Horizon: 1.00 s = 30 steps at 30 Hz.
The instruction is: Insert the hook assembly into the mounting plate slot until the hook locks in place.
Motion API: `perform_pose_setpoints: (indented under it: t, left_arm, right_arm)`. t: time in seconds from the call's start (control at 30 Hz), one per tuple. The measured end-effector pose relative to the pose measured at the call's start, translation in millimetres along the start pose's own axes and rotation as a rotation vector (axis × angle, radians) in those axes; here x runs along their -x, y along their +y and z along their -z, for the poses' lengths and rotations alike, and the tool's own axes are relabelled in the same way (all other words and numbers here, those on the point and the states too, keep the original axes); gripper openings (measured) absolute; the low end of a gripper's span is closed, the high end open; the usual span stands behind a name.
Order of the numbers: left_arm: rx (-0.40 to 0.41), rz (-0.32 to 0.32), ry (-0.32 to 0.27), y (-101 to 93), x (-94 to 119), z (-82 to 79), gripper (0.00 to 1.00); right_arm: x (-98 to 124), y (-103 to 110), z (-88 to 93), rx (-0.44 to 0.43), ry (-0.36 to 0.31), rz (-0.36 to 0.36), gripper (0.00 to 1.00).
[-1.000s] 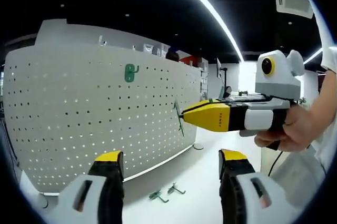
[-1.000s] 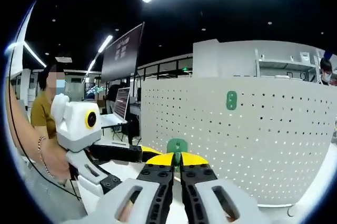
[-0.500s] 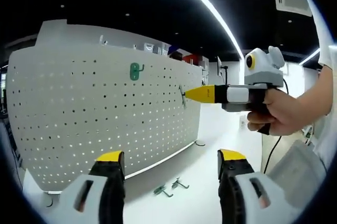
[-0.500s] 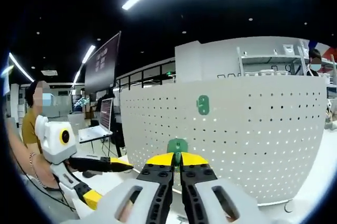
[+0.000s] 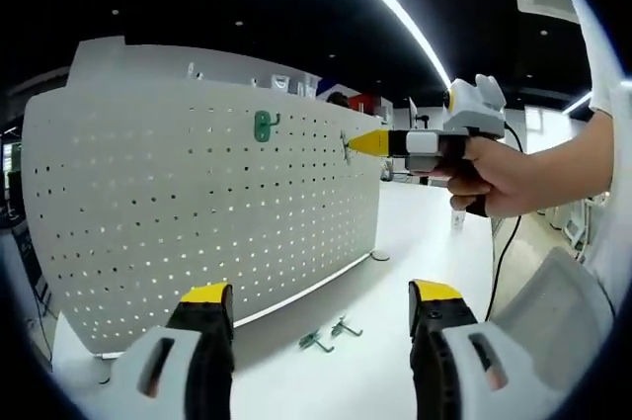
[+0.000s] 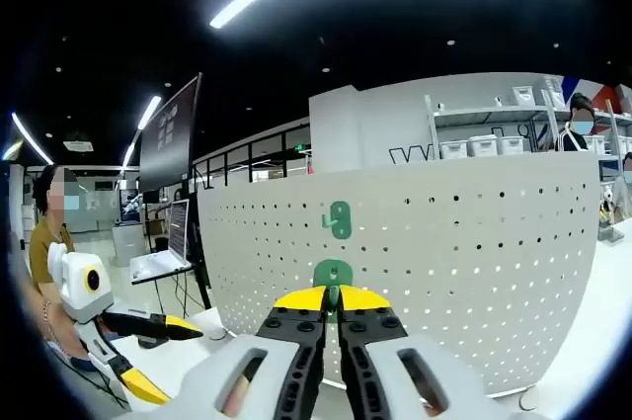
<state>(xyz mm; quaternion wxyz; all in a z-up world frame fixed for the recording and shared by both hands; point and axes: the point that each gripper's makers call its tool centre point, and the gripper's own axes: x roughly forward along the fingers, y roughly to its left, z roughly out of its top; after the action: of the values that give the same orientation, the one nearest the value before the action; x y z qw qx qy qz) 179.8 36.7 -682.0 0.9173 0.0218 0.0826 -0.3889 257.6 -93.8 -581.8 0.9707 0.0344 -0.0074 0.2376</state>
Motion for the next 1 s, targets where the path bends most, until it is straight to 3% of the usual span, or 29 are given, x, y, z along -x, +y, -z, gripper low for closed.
perform_pose_setpoints:
  t: [0.37,1.0]
  left_arm:
    - [0.000,0.000,0.044,3.9,15.7,14.4,0.73]
    - [-0.015,0.033,0.132,4.5,35.3,41.9,0.72]
  right_arm:
    - [-15.0,-19.9,-19.4,-0.007,-0.040,0.034,0.01]
    - [-44.8,-35.0,-40.3,0.024,-0.068,0.074,0.01]
